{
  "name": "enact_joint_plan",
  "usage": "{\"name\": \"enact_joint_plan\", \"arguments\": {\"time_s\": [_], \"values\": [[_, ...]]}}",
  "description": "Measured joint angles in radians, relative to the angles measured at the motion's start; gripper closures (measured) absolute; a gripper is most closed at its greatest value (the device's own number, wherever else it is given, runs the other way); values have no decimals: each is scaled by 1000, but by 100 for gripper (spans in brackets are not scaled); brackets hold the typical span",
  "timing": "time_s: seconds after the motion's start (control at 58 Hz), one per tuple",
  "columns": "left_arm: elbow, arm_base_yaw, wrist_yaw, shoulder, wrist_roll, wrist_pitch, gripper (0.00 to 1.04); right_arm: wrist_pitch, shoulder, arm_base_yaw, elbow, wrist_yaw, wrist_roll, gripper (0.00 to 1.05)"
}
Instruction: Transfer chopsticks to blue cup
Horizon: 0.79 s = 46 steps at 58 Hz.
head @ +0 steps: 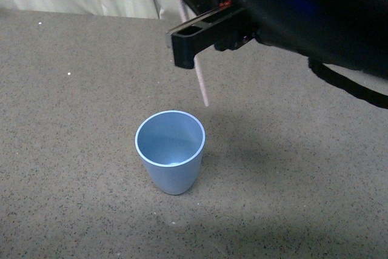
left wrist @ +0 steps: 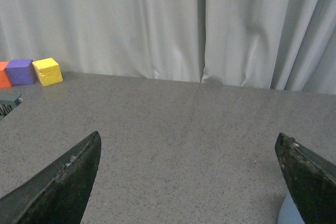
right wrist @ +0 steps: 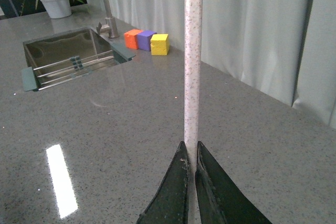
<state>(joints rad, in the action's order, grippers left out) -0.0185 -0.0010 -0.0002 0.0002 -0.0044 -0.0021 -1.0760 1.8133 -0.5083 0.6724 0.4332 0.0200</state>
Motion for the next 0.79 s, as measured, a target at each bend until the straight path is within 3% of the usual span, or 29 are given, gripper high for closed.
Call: {"name": "enact_joint_plan", "arguments": {"time_s": [0.603, 0.793], "values": [[0, 0, 0, 0, 0, 0, 7, 102, 129, -51, 26, 23, 0, 104], [0, 0, 0, 0, 0, 0, 7, 128, 97, -44, 5, 43, -17, 71]]}}
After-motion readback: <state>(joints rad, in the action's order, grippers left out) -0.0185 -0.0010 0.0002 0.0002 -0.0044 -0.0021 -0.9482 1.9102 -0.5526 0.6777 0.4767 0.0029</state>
